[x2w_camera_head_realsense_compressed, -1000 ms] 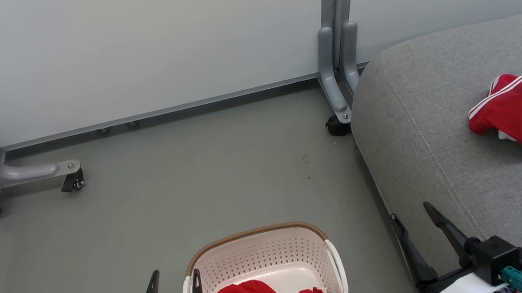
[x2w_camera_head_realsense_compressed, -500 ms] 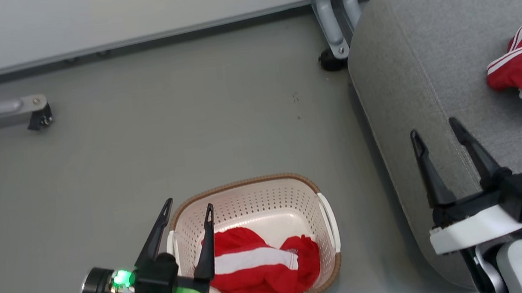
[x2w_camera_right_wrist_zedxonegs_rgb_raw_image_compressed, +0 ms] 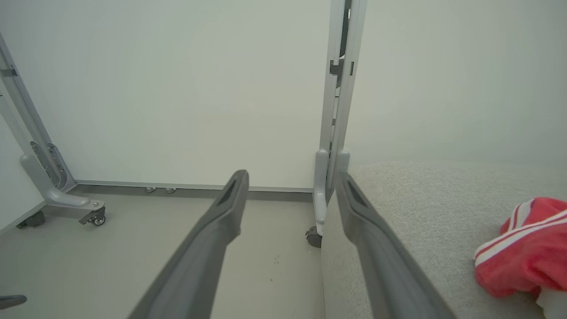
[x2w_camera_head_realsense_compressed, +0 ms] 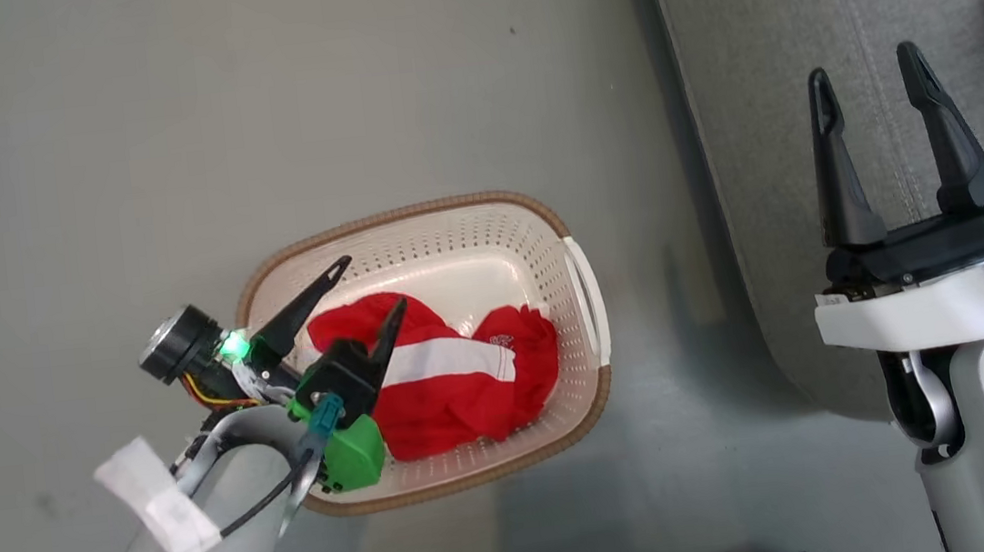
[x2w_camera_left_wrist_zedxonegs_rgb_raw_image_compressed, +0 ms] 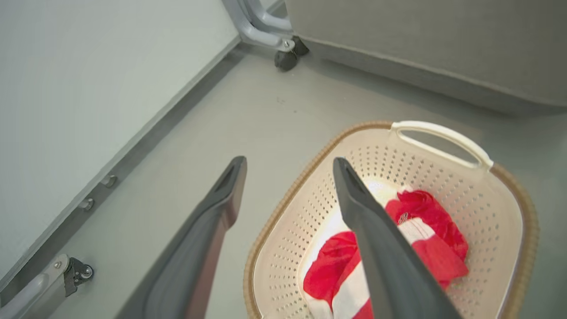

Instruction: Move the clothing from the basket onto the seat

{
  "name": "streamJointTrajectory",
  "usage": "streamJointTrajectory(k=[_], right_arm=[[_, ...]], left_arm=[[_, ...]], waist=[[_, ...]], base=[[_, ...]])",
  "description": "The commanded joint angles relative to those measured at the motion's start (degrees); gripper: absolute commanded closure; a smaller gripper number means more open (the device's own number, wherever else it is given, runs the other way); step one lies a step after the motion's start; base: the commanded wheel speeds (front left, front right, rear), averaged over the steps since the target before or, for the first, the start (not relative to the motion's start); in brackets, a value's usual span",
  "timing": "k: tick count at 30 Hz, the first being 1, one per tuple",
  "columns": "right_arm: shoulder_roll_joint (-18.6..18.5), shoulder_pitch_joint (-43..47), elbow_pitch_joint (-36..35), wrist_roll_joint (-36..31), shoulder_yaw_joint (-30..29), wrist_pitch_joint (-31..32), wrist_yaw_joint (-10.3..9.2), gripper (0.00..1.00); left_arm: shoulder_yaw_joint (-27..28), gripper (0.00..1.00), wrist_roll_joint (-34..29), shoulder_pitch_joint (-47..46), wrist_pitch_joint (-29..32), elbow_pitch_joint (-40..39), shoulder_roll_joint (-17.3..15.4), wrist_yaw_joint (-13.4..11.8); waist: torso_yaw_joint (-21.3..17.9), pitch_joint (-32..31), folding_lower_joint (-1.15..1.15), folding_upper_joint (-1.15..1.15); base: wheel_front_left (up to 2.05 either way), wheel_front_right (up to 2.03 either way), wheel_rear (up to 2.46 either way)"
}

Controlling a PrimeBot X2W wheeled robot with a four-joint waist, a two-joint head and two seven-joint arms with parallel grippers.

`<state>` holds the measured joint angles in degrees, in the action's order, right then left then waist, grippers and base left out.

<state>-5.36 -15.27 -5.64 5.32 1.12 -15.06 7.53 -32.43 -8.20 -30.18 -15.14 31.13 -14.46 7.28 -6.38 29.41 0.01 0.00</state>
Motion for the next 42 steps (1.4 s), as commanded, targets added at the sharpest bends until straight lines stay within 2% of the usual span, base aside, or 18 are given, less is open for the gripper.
streamJointTrajectory(k=[1, 5, 11, 15, 17, 20, 26, 36, 42], right_arm=[[0.39, -1.76, -0.53, -0.36, 0.22, -0.18, -0.08, 0.0], [1.01, -3.97, -0.89, -0.09, 0.9, -0.18, -0.08, 0.0], [1.85, -6.0, -1.98, -0.22, 0.21, -0.18, -0.08, 0.0], [2.16, -7.39, -3.69, -0.35, 0.09, -0.18, -0.08, 0.0], [2.2, -7.98, -4.78, -0.24, -0.2, -0.18, -0.08, 0.0], [2.36, -8.86, -6.35, -0.11, -0.67, -0.18, -0.08, 0.0], [2.47, -10.35, -10.84, 1.8, -0.74, -0.18, -0.08, 0.0], [2.46, -11.11, -13.56, 1.75, -0.25, -0.18, -0.08, 0.0], [2.47, -11.22, -14.72, 1.19, -0.39, -0.18, -0.08, 0.0]], left_arm=[[-3.07, 0.0, -0.29, -3.41, -0.02, 2.66, -0.91, 0.16], [-13.89, 0.0, 0.7, -10.67, 0.31, 10.8, -2.7, 0.15], [-29.19, 0.0, 4.75, -19.37, 3.0, 20.48, -1.32, 0.16], [-37.11, 0.0, 9.46, -23.23, 4.37, 25.01, -0.72, 0.17], [-39.11, 0.0, 11.1, -24.78, 4.83, 26.46, -0.62, 0.16], [-40.59, 0.0, 11.69, -26.07, 5.83, 28.13, -0.45, 0.17], [-40.95, 0.0, 6.72, -27.23, 6.93, 31.57, 0.46, 0.17], [-40.96, 0.0, -0.34, -31.69, 7.86, 39.15, 2.62, 0.17], [-40.58, 0.0, 0.35, -34.73, 8.09, 40.71, 3.08, -0.39]], waist=[[-4.12, 10.41, -0.01, 0.0], [-6.1, 14.19, -0.01, 0.0], [-6.99, 18.76, -0.01, 0.0], [-7.76, 21.59, -0.01, 0.0], [-8.25, 22.91, -0.01, 0.0], [-8.91, 24.67, -0.01, 0.0], [-10.0, 27.68, -0.01, 0.0], [-10.09, 30.3, -0.01, 0.0], [-9.51, 31.45, -0.01, 0.0]], base=[[0.0, 0.0, 0.0], [0.0, 0.0, 0.0], [0.0, 0.0, 0.0], [0.0, 0.0, 0.0], [0.0, 0.0, 0.0], [0.0, 0.0, 0.0], [0.0, 0.0, 0.0], [0.0, 0.0, 0.0], [0.0, 0.0, 0.0]])
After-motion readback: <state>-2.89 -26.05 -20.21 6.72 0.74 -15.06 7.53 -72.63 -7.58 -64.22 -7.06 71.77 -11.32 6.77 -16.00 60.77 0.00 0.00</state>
